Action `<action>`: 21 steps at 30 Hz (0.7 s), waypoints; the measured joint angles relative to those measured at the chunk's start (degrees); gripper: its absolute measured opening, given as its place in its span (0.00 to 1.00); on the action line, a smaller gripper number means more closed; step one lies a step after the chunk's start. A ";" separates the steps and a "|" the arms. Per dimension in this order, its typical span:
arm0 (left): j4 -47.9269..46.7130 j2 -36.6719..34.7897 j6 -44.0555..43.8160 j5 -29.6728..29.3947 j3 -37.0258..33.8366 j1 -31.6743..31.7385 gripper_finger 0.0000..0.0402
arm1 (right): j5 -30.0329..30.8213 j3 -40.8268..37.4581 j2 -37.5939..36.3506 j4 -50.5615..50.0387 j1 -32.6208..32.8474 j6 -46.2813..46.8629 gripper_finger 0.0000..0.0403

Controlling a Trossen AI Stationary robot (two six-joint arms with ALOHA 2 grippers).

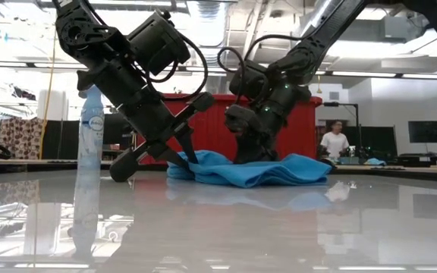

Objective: Fold laundry
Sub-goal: Fold the blue shorts

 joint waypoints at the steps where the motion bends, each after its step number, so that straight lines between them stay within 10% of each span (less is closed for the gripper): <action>1: 0.15 0.00 0.01 0.16 -0.02 0.00 0.01 | -0.88 0.29 0.00 -0.22 -0.16 0.44 0.05; 21: 0.02 -3.36 9.54 0.92 -0.26 3.91 0.00 | -6.41 2.74 -5.16 -3.69 -4.64 0.00 0.05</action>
